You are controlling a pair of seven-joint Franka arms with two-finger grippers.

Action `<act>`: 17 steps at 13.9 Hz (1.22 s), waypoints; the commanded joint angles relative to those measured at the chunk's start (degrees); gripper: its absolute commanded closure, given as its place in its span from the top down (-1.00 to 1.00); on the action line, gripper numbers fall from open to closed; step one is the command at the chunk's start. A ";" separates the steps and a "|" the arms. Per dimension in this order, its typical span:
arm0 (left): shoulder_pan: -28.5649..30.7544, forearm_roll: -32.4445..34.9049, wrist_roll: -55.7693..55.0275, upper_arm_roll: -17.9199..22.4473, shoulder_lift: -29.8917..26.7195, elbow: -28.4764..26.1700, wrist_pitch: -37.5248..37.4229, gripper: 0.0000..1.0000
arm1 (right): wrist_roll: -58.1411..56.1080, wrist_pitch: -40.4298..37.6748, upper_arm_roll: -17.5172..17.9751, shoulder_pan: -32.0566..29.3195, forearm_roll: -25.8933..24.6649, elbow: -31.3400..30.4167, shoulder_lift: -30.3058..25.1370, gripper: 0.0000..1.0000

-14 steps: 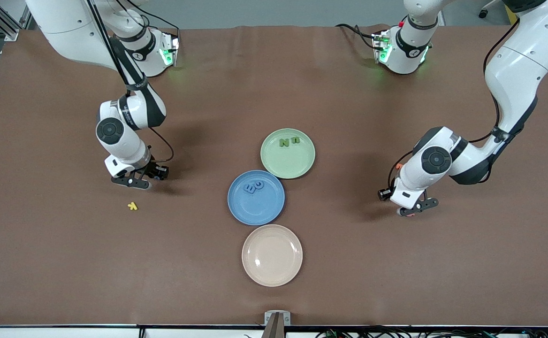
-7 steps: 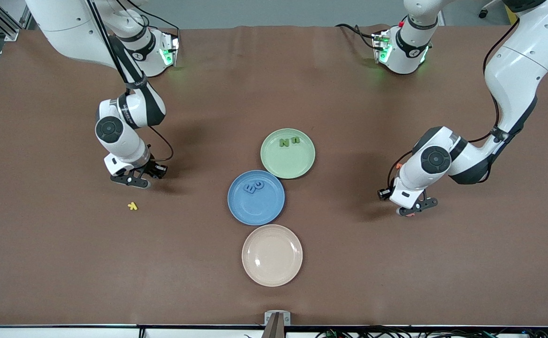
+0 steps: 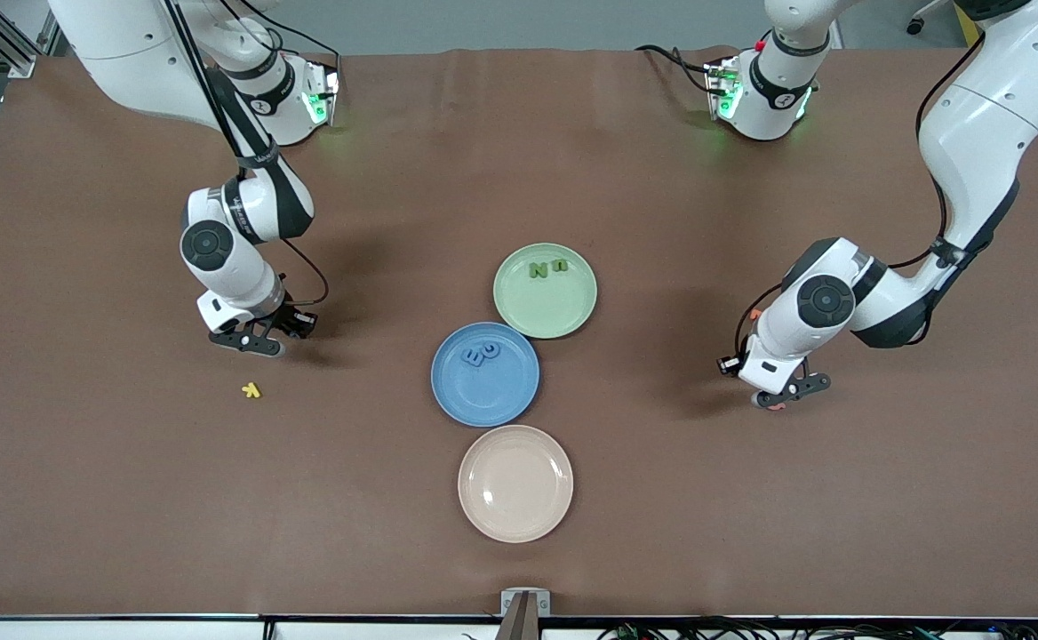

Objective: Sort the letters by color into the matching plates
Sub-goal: 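Grasp the green p with the left gripper while the right gripper grasps the blue x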

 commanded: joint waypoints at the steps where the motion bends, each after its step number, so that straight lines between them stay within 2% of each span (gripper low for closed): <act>1: 0.01 0.58 -1.29 -0.87 -0.06 -1.12 -0.45 -0.73 | 0.80 -0.07 0.80 -0.96 -0.89 -1.34 -1.10 -1.00; 6: 0.19 -1.88 -4.35 -9.74 -0.59 0.90 -10.54 -0.73 | 0.45 -0.07 0.80 -1.23 -0.89 -0.37 -1.19 -1.00; 8: -1.64 -1.88 -8.56 -12.47 -0.33 1.61 -11.61 -0.73 | 0.53 -1.47 0.80 -1.40 -0.89 1.03 -1.36 -1.00; 13: -15.42 -5.84 -19.02 -12.05 0.46 6.70 -11.61 -0.73 | 0.62 -11.30 0.80 -1.32 -0.89 6.04 -2.77 -1.00; 17: -27.99 -8.90 -25.45 -7.22 0.82 11.18 -11.61 -0.73 | 0.88 -16.94 0.80 -1.23 -0.89 9.82 -2.86 -1.00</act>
